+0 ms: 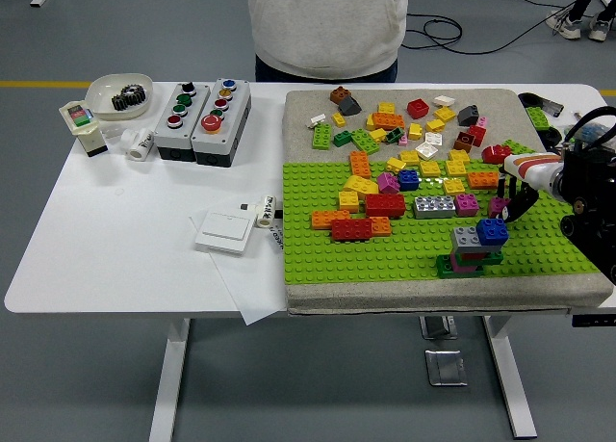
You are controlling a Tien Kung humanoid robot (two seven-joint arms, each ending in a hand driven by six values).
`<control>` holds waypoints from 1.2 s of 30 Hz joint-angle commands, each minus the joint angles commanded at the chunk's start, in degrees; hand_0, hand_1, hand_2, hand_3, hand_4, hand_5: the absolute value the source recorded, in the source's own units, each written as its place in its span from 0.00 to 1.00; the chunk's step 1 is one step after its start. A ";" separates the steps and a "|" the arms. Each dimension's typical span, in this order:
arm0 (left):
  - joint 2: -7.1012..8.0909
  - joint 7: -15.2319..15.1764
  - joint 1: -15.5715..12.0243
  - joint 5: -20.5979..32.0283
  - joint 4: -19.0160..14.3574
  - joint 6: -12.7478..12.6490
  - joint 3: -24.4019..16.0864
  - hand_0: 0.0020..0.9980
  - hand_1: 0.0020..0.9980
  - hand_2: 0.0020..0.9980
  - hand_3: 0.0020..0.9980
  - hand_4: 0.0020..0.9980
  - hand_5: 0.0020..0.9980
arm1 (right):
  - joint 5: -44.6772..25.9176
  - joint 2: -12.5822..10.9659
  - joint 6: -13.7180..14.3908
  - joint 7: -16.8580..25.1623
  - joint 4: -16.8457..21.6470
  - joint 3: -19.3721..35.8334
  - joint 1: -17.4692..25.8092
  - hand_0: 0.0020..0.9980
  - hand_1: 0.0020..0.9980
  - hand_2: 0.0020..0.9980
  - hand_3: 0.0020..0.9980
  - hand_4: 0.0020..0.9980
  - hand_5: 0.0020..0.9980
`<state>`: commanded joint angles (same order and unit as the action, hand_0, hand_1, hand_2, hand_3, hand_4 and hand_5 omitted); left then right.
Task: Pick up the brick,pile it on top of brick,press brick,pick up the brick,pile it on top of brick,press brick
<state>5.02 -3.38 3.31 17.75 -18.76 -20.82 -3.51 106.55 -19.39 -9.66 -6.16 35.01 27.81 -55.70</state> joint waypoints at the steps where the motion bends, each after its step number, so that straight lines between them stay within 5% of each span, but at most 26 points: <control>1: 0.00 0.00 0.00 -0.01 0.00 0.00 -0.01 0.58 0.72 0.69 0.55 0.56 0.61 | 0.08 -0.02 0.12 0.01 -0.03 0.00 0.04 0.51 0.46 0.50 0.49 0.93 0.36; 36: 0.06 0.16 -0.05 -0.72 -0.03 -0.11 -0.29 0.58 0.72 0.69 0.55 0.56 0.61 | 0.17 -0.81 3.65 0.54 0.60 0.06 0.95 0.45 0.40 0.47 0.47 0.83 0.36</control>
<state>5.08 -3.22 3.26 17.04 -18.79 -20.93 -3.80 106.72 -20.21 -6.01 -5.62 35.61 27.87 -54.75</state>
